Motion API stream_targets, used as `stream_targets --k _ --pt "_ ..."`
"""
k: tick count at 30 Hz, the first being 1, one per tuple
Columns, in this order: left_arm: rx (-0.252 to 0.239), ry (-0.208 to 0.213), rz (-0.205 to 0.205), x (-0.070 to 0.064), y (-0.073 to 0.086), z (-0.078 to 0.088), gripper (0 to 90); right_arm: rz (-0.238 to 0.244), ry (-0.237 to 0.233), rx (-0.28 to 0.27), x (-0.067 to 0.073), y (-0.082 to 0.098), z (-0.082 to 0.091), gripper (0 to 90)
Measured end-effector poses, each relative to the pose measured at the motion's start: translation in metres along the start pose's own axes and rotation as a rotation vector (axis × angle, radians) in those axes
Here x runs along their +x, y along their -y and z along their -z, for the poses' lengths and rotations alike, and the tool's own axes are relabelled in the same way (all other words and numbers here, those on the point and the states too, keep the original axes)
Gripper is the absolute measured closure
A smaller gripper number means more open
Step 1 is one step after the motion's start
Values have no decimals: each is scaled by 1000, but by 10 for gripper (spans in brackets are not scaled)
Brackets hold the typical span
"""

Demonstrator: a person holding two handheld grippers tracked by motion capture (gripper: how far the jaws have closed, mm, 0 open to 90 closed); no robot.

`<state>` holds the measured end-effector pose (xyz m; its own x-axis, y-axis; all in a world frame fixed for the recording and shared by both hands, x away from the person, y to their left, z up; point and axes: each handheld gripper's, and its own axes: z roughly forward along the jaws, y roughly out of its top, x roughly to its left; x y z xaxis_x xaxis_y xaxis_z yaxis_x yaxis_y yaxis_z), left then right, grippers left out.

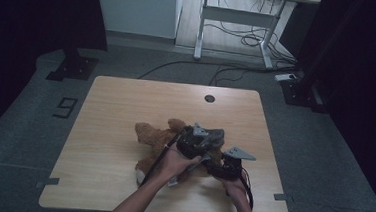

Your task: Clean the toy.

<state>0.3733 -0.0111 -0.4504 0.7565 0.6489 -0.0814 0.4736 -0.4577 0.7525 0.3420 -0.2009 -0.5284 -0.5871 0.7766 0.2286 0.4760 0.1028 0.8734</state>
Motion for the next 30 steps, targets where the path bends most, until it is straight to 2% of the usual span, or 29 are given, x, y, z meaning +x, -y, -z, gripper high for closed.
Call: stream_targets --k 3,7,13,17,20,23,28,30 --pt "-5 -32 35 16 9 9 748 -3 -2 -2 -1 0 0 265" --pt "-26 -35 77 33 22 22 748 -10 -7 -1 -1 0 1 264" --pt "-56 -70 82 40 28 42 748 -11 -8 0 -1 0 1 263" --pt "-66 -75 85 42 26 47 748 -13 -10 -1 -2 0 1 261" --pt "-74 -53 76 35 18 43 749 -15 -12 -2 -2 0 1 259" --pt "-75 0 63 22 6 33 749 -15 -15 -1 -3 0 1 258" --pt "-62 48 -2 -11 -18 11 749 -17 -18 -1 -3 0 1 256" --pt "-35 57 -31 -22 -24 1 748 -14 -20 0 -4 0 2 255"
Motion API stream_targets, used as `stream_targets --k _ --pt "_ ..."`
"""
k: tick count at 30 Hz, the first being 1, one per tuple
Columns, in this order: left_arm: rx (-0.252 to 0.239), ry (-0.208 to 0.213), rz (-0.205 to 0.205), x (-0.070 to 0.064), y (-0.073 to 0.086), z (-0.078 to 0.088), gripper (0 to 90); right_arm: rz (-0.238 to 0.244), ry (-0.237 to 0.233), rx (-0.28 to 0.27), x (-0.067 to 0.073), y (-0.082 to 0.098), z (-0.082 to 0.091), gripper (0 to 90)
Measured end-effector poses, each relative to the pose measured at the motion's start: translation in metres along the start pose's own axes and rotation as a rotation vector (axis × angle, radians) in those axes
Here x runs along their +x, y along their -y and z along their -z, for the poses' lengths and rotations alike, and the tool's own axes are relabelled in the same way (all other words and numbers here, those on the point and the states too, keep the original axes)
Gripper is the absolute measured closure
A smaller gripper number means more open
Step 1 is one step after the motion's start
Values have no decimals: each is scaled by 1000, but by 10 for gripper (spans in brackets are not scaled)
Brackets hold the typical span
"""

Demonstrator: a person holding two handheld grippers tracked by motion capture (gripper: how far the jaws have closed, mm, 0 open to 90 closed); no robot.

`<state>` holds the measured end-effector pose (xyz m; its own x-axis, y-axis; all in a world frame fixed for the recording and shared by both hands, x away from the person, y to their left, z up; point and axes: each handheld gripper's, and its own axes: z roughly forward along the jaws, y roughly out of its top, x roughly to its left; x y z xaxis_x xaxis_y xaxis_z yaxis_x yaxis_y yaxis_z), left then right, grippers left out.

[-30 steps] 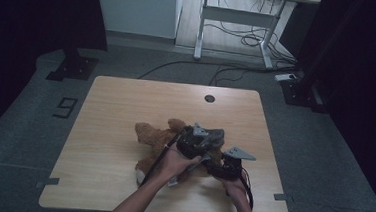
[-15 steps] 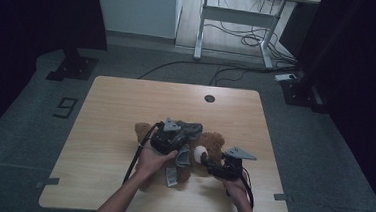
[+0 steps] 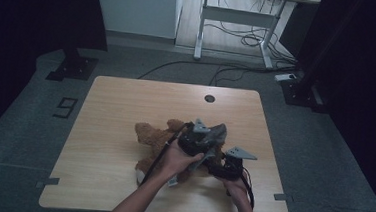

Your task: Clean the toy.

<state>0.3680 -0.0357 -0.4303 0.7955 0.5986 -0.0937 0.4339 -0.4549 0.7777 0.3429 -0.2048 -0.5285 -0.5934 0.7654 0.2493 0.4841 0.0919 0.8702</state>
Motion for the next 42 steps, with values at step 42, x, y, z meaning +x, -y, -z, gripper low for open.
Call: stream_targets --k 42 --pt "-53 -257 269 124 110 107 747 -10 -6 -4 -1 0 0 252"
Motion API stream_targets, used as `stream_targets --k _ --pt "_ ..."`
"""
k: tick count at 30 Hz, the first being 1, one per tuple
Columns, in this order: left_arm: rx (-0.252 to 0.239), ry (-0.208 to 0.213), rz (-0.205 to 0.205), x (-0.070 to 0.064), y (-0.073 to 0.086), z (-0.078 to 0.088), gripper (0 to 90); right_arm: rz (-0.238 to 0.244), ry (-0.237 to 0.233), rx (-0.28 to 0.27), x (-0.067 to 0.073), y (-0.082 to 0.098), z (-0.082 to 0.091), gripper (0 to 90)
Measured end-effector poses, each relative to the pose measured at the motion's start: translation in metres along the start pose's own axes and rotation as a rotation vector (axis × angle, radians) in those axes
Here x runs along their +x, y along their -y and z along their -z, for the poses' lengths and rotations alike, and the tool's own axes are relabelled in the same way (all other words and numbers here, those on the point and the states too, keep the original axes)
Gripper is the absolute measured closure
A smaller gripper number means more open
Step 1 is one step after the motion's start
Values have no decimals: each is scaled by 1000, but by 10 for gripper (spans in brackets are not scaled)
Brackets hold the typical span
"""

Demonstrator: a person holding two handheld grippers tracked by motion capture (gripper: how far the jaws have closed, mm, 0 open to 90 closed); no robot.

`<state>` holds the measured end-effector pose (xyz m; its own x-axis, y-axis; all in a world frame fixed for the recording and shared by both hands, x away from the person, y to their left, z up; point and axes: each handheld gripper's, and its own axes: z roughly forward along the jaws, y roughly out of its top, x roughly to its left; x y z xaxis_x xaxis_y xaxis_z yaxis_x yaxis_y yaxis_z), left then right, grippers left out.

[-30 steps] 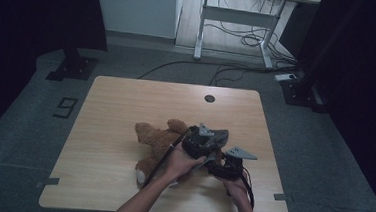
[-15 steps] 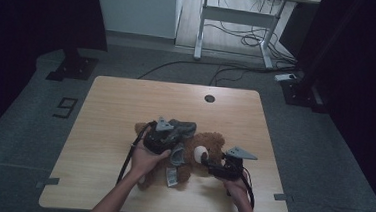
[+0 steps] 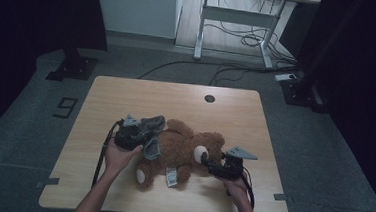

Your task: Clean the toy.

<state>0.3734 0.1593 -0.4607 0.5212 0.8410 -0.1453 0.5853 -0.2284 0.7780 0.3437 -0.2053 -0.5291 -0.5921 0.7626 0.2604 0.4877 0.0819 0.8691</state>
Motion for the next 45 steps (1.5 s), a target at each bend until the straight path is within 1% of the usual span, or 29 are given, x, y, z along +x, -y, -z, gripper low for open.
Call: stream_targets --k 3,6,8,10,11,12,13,15,17,19,20,21,22,23,25,26,27,29,32,34,36,37,38,39,40,42,43,44,45 --pt "-18 6 -24 -9 -6 4 748 0 1 1 0 0 0 251" --pt "-44 39 -41 -22 -17 6 748 -4 -1 -2 -1 0 0 250" --pt "-53 62 -65 -34 -26 4 748 -5 -1 -1 -1 0 0 250" --pt "-58 95 -84 -49 -36 -1 748 -6 -1 -2 0 0 0 250" --pt "-58 109 -106 -62 -42 -6 748 -6 0 -2 0 0 0 250" --pt "-55 120 -120 -69 -45 -10 748 -6 -1 -2 0 0 0 250" --pt "-48 137 -143 -83 -51 -17 748 -6 -1 -2 0 0 0 250" --pt "-37 161 -170 -103 -58 -29 748 -6 -2 1 -1 0 0 250" --pt "-15 187 -201 -124 -65 -45 748 -6 -3 -1 -1 0 0 250" --pt "12 208 -222 -141 -70 -61 748 -8 -4 0 -1 0 0 250" --pt "26 218 -233 -149 -72 -69 748 -3 -4 -3 -1 0 0 249" --pt "44 217 -247 -156 -74 -76 748 -7 -4 -1 -1 0 0 249" --pt "57 215 -253 -160 -74 -82 747 -5 -4 -2 -1 0 0 249" --pt "82 216 -259 -166 -74 -92 748 -6 -4 -1 -1 0 0 249" --pt "120 210 -271 -170 -69 -105 747 -6 -5 1 -1 0 0 249" --pt "119 209 -263 -169 -67 -107 747 -9 -5 0 -2 1 0 249" --pt "111 217 -243 -167 -66 -106 747 -14 -6 0 -3 1 0 249" --pt "103 218 -228 -161 -65 -102 747 -13 -10 -1 -3 1 0 248" --pt "103 171 -239 -148 -64 -90 747 -6 -5 -4 -2 1 -1 248" --pt "105 135 -241 -135 -61 -80 747 -9 -6 -4 -2 1 0 248" --pt "105 107 -231 -119 -56 -69 746 -9 -8 -3 -3 1 0 248" --pt "95 100 -212 -108 -52 -61 746 -10 -9 -2 -3 1 0 247" --pt "85 98 -203 -102 -49 -56 745 -10 -8 -3 -3 1 0 247" --pt "70 93 -194 -93 -46 -46 745 -10 -7 -5 -3 1 0 246" --pt "63 83 -192 -88 -45 -40 745 -9 -6 -6 -3 1 0 244" --pt "52 50 -187 -74 -40 -26 745 -12 -5 -5 -2 1 0 243" --pt "51 35 -179 -64 -36 -19 745 -13 -4 -6 -2 1 0 243" --pt "53 26 -169 -58 -34 -15 745 -13 -3 -6 -2 1 0 242" --pt "54 10 -151 -49 -30 -11 744 -12 -3 -5 -2 1 0 241"
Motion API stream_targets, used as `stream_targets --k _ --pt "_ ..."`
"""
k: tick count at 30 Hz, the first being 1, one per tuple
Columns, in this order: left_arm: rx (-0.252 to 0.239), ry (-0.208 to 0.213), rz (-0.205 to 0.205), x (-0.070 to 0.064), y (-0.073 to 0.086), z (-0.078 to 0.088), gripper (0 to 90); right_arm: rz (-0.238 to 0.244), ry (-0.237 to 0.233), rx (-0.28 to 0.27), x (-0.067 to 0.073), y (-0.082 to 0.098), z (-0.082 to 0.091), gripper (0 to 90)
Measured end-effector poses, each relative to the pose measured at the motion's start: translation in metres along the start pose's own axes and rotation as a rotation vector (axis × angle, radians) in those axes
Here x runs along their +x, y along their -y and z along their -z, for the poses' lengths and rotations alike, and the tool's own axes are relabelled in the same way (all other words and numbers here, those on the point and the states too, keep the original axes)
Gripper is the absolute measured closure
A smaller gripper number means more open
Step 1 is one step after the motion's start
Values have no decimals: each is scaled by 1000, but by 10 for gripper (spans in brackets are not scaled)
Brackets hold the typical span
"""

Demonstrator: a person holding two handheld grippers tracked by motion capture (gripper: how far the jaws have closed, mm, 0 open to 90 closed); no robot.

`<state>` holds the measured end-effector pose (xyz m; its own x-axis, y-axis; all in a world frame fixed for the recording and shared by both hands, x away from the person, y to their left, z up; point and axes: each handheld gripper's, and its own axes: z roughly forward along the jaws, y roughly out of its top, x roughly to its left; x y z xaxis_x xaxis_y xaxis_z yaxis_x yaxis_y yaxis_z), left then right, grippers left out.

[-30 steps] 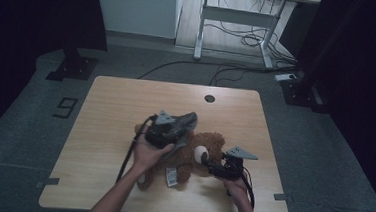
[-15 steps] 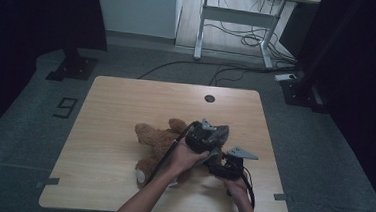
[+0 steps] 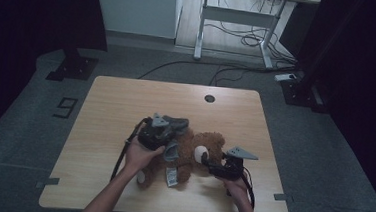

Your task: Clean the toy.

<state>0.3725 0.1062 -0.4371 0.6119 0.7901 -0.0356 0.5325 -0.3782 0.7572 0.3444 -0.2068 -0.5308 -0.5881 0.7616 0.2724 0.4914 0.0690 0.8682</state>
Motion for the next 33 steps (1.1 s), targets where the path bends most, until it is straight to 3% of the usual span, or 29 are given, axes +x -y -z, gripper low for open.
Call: stream_targets --k 5,12,16,21,24,27,30,33 --pt "15 13 98 30 15 4 744 -2 1 -3 0 0 0 239" --pt "29 -17 123 43 15 4 743 -4 0 -4 0 0 0 239" --pt "55 -6 97 34 -3 -7 744 -5 1 -4 0 0 0 238" --pt "72 60 57 5 -24 -31 745 -2 2 -3 0 0 0 239" --pt "79 70 32 -12 -31 -45 744 0 2 -1 0 0 0 238" --pt "83 105 35 -23 -35 -53 743 -1 1 -1 0 0 0 238" --pt "100 104 13 -30 -36 -58 743 1 2 0 0 0 0 238" --pt "102 107 20 -26 -33 -56 744 5 2 2 0 0 0 238"
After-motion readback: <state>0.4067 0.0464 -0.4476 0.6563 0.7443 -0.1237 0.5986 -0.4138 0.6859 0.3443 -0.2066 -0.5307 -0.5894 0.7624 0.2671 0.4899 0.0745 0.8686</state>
